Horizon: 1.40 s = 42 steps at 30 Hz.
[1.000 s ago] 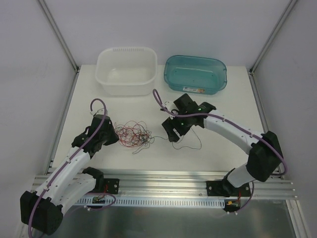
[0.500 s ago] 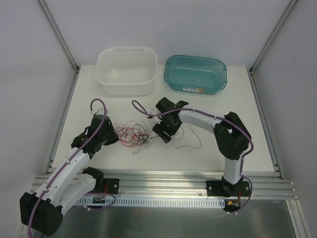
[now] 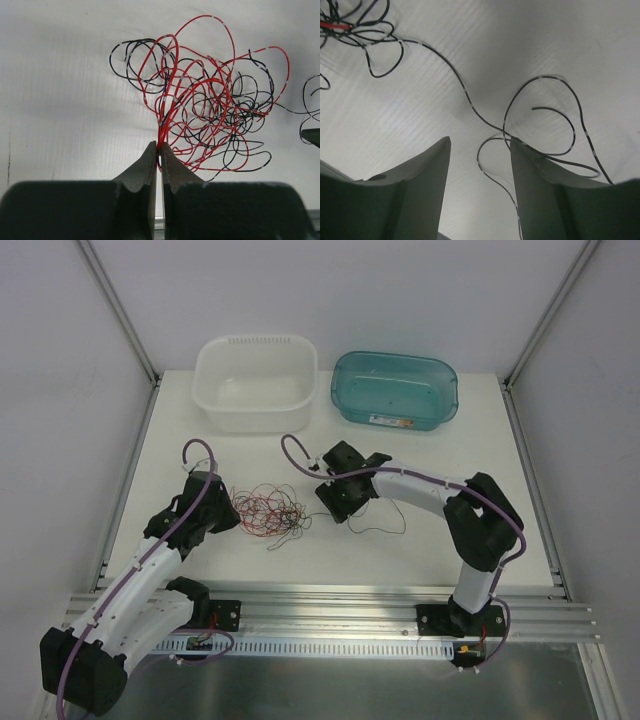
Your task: Untangle the cables
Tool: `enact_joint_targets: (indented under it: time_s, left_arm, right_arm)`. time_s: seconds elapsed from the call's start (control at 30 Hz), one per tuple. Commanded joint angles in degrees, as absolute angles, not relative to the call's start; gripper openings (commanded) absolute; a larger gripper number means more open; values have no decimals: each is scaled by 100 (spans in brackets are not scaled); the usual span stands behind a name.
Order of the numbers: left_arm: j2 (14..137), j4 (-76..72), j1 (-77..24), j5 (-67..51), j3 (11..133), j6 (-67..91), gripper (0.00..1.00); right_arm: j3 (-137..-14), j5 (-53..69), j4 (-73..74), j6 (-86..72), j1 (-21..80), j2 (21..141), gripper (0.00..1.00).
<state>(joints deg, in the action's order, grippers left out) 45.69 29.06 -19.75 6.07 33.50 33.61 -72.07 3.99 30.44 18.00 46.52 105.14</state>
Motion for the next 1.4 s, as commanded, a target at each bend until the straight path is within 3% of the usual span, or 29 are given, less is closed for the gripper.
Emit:
enact_joint_targets:
  time_s: [0.0,0.2,0.43,0.53,0.57,0.63,0.87,1.03,1.2,1.37]
  left_arm:
    - [4482,2935,-1907,677,3349,3349,0]
    - [4474,2927,-1907,686,3331,3436,0]
    - [4474,2927,-1907,703,3322,3533,0]
    - [4474,2927,-1907,747,3322,3586,0]
    - [4474,2935,-1907,799,3322,3603,0]
    - [4491,2997,-1907,922,3331,3682,0]
    - [4579,3524,-1592,1775,3594,3639,0]
    - [4790,3568,-1266,1758,3797,3393,0]
    - [5036,3568,-1037,1732,3946,3226,0]
    - [5369,3568,-818,1810,4201,2963,0]
  right_arm:
    - [-6883,80,2007,301,4544,9740,53]
    - [-6074,-211,977,-1332,4438,9571,46]
    - [-5660,-237,132,-2109,4430,9668,36]
    - [-5616,-185,79,-2188,4447,9738,25]
    - [-5590,-263,114,-2197,4447,9712,14]
    - [-5450,-421,193,-2136,4360,9572,1]
    - [-4834,-1106,1403,-1540,3078,7641,1]
    - [-5237,-1134,2608,-748,1637,5899,1]
    - [-6431,-389,3506,-212,521,5090,1]
    - [-7863,1466,3991,-202,18,5124,1]
